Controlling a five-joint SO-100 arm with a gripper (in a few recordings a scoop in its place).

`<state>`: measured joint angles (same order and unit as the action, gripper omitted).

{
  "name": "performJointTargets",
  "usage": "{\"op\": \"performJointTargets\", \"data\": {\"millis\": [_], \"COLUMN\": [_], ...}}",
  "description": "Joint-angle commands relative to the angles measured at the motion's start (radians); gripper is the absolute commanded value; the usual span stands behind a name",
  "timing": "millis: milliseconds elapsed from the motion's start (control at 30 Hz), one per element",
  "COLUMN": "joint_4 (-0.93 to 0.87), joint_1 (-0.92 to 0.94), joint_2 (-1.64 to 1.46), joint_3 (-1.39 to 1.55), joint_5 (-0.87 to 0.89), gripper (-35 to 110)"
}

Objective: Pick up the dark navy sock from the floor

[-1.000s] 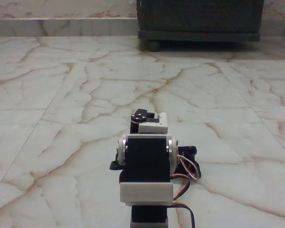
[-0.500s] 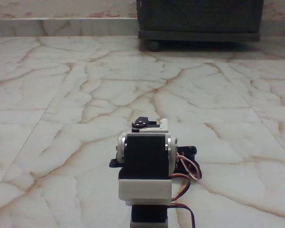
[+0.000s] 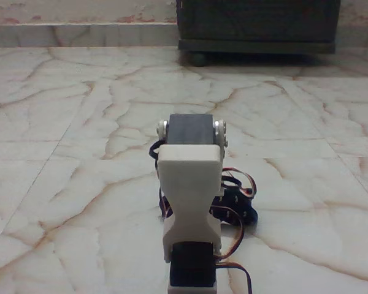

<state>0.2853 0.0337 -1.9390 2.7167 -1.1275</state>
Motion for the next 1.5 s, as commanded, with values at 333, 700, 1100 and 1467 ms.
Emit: {"op": "performJointTargets", "data": {"millis": [333,700,1100,1467], "joint_4": [-0.471,-1.144,-1.302,-1.247], "joint_1": [0.060,0.074,0.060,0.075], "joint_2": [0.414,0.788,1.256,1.450], "joint_3": [-0.698,-1.336,-1.821,-1.893], "joint_5": [0.476,1.052,1.158,1.092], "gripper": [2,11,10,7]}}
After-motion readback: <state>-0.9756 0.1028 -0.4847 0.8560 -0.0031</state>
